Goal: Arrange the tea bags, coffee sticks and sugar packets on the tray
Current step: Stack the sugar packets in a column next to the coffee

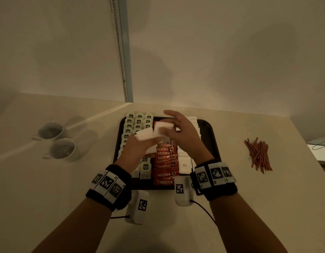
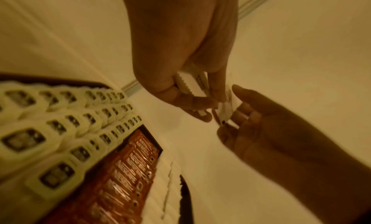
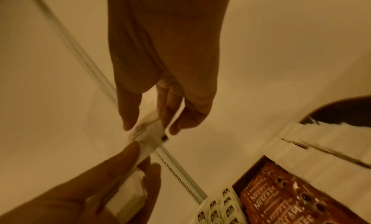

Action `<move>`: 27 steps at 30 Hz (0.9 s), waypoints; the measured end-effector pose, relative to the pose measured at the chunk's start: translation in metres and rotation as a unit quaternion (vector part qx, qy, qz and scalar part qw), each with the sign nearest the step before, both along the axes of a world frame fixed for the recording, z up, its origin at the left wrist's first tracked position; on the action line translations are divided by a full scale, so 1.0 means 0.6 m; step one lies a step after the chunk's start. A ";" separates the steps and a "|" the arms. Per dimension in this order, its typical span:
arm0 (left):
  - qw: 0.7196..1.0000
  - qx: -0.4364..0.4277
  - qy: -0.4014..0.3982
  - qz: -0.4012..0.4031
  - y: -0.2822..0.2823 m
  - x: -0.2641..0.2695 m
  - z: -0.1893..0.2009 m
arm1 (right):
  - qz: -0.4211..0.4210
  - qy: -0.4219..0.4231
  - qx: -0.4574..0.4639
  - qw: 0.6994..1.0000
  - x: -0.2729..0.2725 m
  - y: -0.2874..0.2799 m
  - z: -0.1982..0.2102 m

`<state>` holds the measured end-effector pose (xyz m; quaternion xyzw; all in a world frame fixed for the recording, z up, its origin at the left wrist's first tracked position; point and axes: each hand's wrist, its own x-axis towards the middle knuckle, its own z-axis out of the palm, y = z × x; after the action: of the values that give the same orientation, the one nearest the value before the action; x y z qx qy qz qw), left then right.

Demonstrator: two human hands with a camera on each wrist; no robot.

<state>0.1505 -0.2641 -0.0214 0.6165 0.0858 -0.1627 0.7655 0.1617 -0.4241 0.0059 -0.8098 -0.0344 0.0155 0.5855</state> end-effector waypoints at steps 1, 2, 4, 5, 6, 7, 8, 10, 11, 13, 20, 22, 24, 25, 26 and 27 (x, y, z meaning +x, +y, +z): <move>0.999 -0.035 0.022 0.021 -0.003 0.000 0.003 | -0.010 0.010 0.005 1.000 -0.003 0.000 -0.003; 0.996 -0.065 0.044 0.040 -0.005 0.000 0.003 | -0.016 0.022 0.005 1.000 -0.006 0.000 -0.007; 0.992 -0.093 0.066 0.056 -0.010 0.001 0.003 | -0.022 0.034 0.012 0.999 -0.010 0.002 -0.016; 0.992 -0.097 0.066 0.054 -0.011 0.001 0.002 | -0.025 0.033 0.021 0.999 -0.012 0.002 -0.018; 0.992 -0.101 0.061 0.053 -0.013 0.001 0.001 | -0.031 0.030 0.032 0.999 -0.012 0.002 -0.018; 0.991 -0.104 0.058 0.056 -0.014 0.001 0.000 | -0.035 0.028 0.045 0.998 -0.013 0.000 -0.017; 0.991 -0.104 0.056 0.064 -0.015 0.001 0.000 | -0.037 0.030 0.060 0.997 -0.013 -0.002 -0.015; 0.992 -0.084 0.049 0.079 -0.014 0.004 -0.001 | -0.039 0.038 0.082 0.995 -0.015 -0.004 -0.013; 0.993 -0.071 0.041 0.079 -0.013 0.005 -0.001 | -0.042 0.041 0.086 0.995 -0.016 -0.004 -0.013; 0.996 -0.056 0.027 0.068 -0.012 0.007 -0.002 | -0.044 0.050 0.095 0.993 -0.020 -0.008 -0.016; 0.975 -0.182 0.114 0.058 0.015 0.012 0.002 | -0.139 0.103 0.017 0.985 -0.056 -0.102 -0.080; 0.973 -0.190 0.118 0.061 0.019 0.013 -0.004 | -0.147 0.147 -0.058 0.976 -0.073 -0.125 -0.116; 0.973 -0.187 0.123 0.064 0.018 0.014 -0.006 | -0.155 0.195 -0.104 0.963 -0.091 -0.140 -0.149; 0.973 -0.183 0.126 0.065 0.016 0.014 -0.007 | -0.161 0.217 -0.116 0.956 -0.099 -0.144 -0.164; 0.974 -0.177 0.127 0.066 0.015 0.014 -0.007 | -0.168 0.235 -0.122 0.950 -0.106 -0.147 -0.178; 0.975 -0.172 0.127 0.066 0.013 0.014 -0.006 | -0.173 0.250 -0.124 0.945 -0.111 -0.148 -0.188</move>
<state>0.1586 -0.2564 -0.0249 0.4425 0.1934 -0.2015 0.8521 0.0950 -0.5129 -0.1071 -0.8397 0.2558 0.1195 0.4638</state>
